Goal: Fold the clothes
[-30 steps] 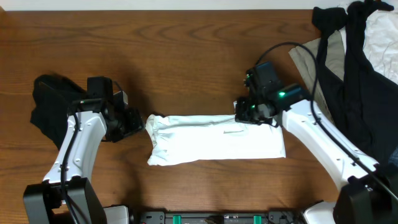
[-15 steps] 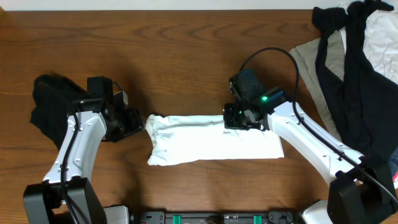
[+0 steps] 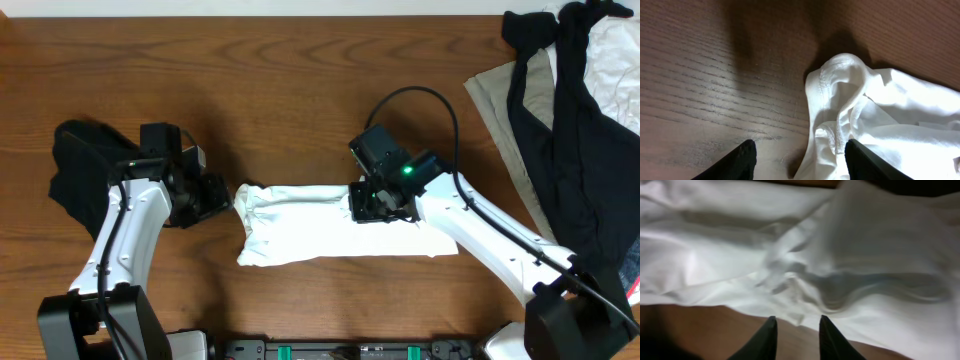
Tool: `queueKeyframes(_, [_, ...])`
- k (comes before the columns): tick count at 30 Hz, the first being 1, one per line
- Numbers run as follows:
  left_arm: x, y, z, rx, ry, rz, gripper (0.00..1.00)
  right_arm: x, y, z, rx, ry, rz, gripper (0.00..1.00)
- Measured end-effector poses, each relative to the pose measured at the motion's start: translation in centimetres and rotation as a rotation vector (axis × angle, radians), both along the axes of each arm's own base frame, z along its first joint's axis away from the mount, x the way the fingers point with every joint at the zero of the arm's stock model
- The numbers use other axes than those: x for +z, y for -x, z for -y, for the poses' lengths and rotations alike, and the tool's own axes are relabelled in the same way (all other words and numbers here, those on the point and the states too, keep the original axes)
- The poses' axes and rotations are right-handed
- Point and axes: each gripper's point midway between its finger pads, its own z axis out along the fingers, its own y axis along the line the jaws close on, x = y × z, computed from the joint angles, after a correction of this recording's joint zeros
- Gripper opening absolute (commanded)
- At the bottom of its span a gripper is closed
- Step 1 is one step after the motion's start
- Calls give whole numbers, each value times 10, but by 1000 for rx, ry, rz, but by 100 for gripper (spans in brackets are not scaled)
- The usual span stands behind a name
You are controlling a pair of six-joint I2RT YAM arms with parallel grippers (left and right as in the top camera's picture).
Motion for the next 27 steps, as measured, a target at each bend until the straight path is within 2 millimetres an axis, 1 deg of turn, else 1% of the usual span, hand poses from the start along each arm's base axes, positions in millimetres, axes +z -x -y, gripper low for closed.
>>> queueKeyframes(7, [0,0,0,0,0,0,59,-5,-8,42,-75,122,-9,29])
queueKeyframes(11, [0,-1,0,0,0,2,59,-7,-3,62,-75,191,-35,32])
queueKeyframes(16, [0,-1,0,0,0,3,59,-7,-5,71,-57,244,-15,32])
queueKeyframes(19, [0,-1,0,0,0,3,59,-7,-7,73,-35,259,-1,35])
queueKeyframes(24, [0,-1,0,0,0,3,59,-7,-11,72,-10,261,20,41])
queueKeyframes(27, [0,-1,0,0,0,3,59,-7,-13,71,2,258,34,41])
